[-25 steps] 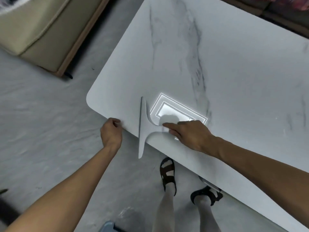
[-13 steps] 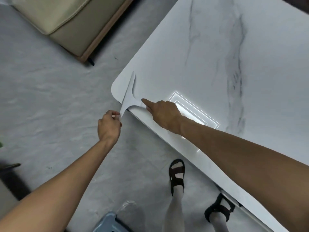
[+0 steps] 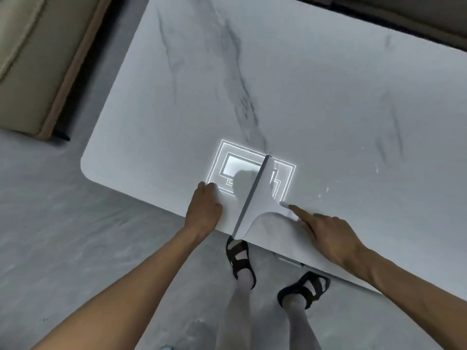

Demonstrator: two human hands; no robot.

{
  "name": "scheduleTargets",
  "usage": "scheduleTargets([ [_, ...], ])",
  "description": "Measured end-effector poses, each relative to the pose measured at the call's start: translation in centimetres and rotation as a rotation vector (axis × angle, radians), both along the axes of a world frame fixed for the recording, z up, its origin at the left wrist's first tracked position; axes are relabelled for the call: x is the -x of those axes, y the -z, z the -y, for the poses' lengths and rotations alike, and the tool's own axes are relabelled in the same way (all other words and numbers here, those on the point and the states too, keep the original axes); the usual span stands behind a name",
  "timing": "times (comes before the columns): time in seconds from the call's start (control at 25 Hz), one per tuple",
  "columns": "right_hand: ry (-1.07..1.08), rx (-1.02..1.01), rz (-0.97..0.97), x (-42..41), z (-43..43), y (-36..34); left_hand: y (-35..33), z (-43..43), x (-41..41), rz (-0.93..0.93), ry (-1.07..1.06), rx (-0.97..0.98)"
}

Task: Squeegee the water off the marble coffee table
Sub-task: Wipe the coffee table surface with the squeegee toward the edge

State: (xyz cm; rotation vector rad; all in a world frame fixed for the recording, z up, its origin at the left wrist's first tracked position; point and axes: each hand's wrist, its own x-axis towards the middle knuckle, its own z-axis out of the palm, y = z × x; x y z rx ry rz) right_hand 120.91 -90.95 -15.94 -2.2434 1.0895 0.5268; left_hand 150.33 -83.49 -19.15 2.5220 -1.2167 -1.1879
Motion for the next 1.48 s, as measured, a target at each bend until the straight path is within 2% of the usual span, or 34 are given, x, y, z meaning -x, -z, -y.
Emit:
scheduleTargets([
  [0.24,0.122,0.09,-0.131,13.7,1.6,-1.4,-0.5,2.2,11.1,0.049,0.142,-0.024],
  [0.4,0.143,0.117,-0.147,19.3,2.1,-2.7,-1.0,1.6,14.0,0.014,0.032,-0.023],
  [0.56,0.083,0.018,0.043,17.3,1.5,-2.8,-1.6,-0.8,14.5,0.068,-0.071,-0.008],
  [0.68,-0.127,-0.03,0.148,12.1,-0.7,-0.8,-1.6,-2.3,14.8,0.122,-0.107,-0.03],
  [0.8,-0.292,-0.004,0.147,10.5,-2.2,1.4,-1.2,-2.7,16.4,0.13,-0.158,-0.047],
  [1.0,-0.203,-0.005,0.072,19.5,0.5,1.8,0.0,-1.4,21.8,0.106,0.079,-0.056],
  [1.16,-0.092,0.02,-0.073,27.9,3.4,-1.0,0.6,-0.1,24.2,0.06,0.114,-0.23],
  [1.24,-0.081,0.061,-0.1,30.0,4.2,-2.3,0.5,0.1,24.2,0.065,0.104,-0.247],
  [1.36,-0.163,0.056,-0.046,28.3,3.8,-2.9,-0.2,-0.3,23.6,0.084,0.004,-0.119],
  [1.48,-0.237,-0.069,0.022,22.0,1.9,-1.6,-0.9,-1.2,22.8,0.115,-0.143,-0.059],
])
